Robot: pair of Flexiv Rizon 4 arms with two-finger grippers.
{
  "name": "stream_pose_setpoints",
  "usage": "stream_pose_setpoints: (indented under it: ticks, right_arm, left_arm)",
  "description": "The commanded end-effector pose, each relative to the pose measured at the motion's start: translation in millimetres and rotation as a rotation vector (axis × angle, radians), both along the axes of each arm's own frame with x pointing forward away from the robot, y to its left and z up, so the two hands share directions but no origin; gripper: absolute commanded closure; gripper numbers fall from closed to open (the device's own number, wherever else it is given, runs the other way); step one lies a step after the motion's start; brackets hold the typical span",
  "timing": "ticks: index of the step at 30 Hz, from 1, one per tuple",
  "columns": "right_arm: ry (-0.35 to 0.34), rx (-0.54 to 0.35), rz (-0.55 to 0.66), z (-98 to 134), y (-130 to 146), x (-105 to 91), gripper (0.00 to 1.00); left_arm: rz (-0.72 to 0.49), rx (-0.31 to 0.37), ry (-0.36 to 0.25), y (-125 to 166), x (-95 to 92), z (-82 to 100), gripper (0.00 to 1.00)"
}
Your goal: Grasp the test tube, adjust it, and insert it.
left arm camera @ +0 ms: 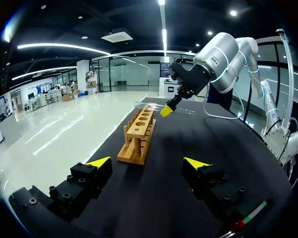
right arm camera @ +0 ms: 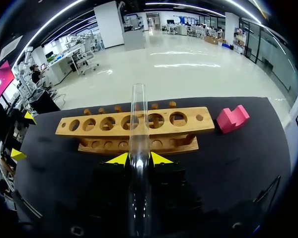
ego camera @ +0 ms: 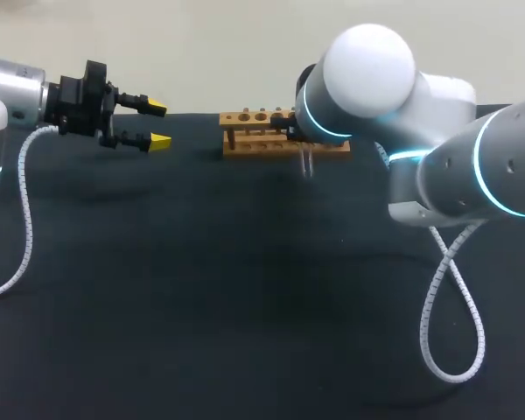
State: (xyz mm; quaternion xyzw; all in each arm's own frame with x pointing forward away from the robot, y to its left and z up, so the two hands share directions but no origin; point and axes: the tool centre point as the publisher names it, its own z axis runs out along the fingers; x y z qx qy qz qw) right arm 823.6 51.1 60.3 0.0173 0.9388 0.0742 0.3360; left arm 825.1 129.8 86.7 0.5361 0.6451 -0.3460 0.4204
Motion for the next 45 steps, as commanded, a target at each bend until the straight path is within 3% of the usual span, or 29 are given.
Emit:
stream_pose_setpoints:
  ticks: [1,45]
  right_arm:
    - [0.02,-0.003,0.002,-1,1,3.0,1.0]
    - [0.165,0.023,0.085,-22,1,4.9,1.0]
  left_arm:
    - [0.002,-0.002,-0.005,0,-1.0,-1.0,0.0]
    - [0.002,-0.002,-0.005,0,-1.0,-1.0,0.0]
